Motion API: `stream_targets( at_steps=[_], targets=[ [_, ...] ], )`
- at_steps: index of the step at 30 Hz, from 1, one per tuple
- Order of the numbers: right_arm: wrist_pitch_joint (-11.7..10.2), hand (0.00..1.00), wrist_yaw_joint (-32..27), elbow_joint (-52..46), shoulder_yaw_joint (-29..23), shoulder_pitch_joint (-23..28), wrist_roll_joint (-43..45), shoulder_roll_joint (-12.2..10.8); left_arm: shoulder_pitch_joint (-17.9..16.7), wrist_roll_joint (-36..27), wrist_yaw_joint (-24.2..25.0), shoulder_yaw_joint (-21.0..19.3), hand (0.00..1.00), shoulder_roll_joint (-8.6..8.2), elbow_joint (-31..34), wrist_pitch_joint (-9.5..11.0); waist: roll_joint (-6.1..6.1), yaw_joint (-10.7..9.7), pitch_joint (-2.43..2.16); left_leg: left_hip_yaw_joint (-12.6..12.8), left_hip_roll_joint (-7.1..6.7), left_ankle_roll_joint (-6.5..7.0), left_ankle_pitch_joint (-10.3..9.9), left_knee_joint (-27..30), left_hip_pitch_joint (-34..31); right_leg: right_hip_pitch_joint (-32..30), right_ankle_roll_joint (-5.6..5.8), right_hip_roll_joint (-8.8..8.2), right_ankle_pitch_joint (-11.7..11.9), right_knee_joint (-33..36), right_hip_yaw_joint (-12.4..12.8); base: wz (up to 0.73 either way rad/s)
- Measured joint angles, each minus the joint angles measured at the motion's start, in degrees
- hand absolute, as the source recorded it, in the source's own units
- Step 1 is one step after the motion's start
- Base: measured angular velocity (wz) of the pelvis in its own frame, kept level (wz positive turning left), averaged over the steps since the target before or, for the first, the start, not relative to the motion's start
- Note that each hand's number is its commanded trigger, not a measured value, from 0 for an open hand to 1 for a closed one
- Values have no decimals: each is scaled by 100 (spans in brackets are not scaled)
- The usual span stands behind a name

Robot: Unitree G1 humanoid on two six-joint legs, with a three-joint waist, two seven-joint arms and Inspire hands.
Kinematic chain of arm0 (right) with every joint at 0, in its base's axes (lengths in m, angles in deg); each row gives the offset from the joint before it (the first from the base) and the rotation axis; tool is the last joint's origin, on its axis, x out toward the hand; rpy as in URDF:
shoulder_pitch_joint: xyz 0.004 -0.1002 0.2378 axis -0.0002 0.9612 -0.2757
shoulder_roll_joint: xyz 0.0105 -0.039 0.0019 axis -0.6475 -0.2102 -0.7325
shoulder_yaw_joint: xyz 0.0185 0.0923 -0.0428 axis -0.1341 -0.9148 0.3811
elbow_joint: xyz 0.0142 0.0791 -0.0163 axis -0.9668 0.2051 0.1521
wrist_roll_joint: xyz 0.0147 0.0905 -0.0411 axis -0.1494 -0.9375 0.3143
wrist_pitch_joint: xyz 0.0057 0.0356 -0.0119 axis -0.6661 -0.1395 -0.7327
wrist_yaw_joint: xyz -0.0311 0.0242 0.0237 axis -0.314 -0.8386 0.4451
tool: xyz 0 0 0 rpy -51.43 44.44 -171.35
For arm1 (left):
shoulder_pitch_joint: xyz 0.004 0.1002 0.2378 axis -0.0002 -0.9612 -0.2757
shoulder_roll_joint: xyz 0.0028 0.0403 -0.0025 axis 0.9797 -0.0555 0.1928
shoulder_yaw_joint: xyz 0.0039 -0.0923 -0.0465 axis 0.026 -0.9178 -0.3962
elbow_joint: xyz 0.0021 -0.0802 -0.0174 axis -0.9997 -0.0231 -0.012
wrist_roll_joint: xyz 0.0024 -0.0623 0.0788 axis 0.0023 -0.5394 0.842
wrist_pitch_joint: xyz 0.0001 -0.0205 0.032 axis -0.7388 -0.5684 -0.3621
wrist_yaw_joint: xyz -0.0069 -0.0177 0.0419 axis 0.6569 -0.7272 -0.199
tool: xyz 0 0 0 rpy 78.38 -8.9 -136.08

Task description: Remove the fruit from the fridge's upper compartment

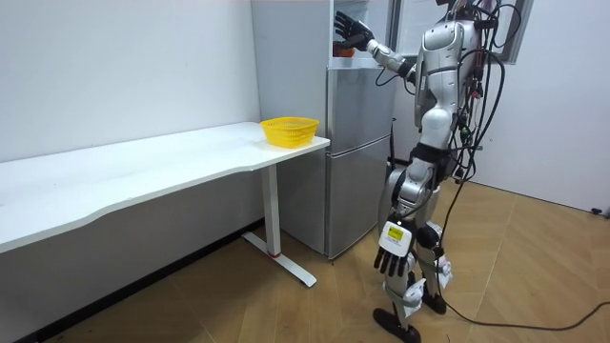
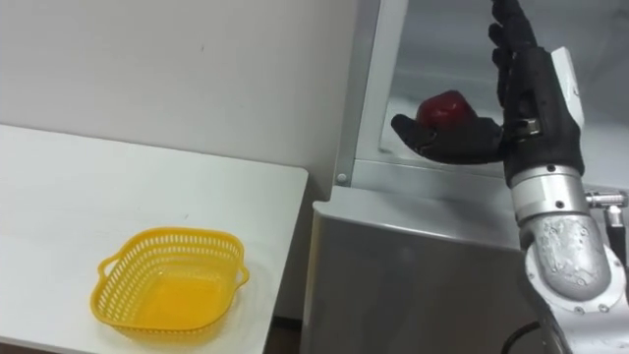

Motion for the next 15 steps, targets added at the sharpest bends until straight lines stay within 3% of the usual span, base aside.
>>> stream_targets(
  at_steps=[4,15],
  targets=[
    [107,0,129,229,220,-139,-4,137,38,0,9,30,0,7,0,-72,17,-18,2,-14,-2,0,0,11,-52,-29,0,1,0,0,-13,2],
    [249,0,245,297,316,-429,-1,201,78,-1,18,33,0,11,23,-157,13,-22,-18,-28,-5,0,0,18,-74,-44,0,0,0,-1,-30,0]
  ],
)
